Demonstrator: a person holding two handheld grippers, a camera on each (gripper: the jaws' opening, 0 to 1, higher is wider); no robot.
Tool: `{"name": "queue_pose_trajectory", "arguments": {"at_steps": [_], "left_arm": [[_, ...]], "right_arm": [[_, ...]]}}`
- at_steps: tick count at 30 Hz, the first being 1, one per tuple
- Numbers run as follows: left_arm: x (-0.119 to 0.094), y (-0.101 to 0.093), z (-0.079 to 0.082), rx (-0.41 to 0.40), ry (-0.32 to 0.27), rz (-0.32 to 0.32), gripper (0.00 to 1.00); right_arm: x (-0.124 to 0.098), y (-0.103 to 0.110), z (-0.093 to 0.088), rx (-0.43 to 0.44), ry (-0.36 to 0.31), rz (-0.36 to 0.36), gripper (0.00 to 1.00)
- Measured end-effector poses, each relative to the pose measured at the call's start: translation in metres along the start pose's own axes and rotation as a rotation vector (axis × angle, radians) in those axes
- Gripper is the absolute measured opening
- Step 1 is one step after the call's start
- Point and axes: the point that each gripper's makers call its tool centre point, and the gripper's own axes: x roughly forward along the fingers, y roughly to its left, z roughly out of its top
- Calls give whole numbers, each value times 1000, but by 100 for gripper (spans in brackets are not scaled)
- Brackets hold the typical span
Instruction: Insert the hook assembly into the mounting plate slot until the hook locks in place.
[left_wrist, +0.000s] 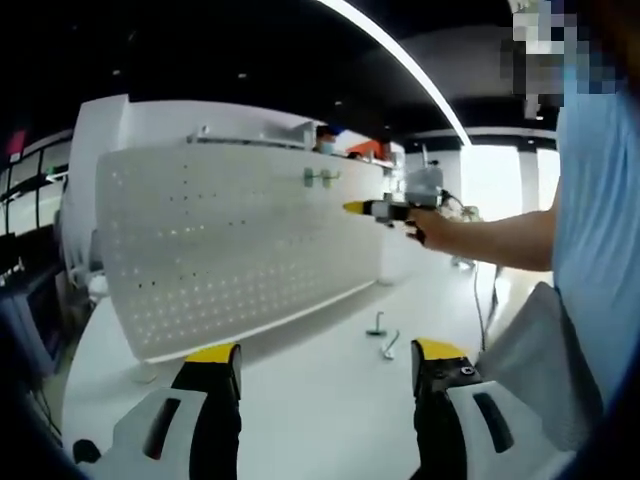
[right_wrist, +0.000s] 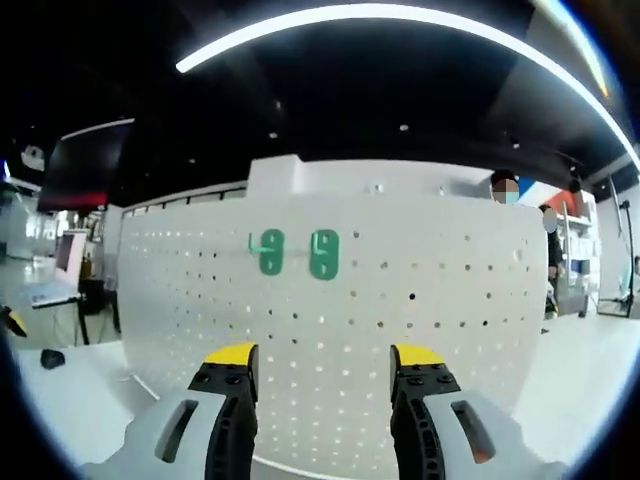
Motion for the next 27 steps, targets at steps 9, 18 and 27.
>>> {"name": "queue_pose_trajectory", "arguments": {"at_steps": [9, 18, 27], "left_arm": [[0, -1, 0, 6, -2, -6, 71], [0, -2, 0, 8, -2, -10, 71], [1, -4, 0, 15, -1, -13, 71]], "right_arm": [[-21, 17, -18, 13, 51, 32, 53], [-39, 33, -44, 31, 129, 81, 53], [-55, 41, -59, 50, 179, 117, 53]]}}
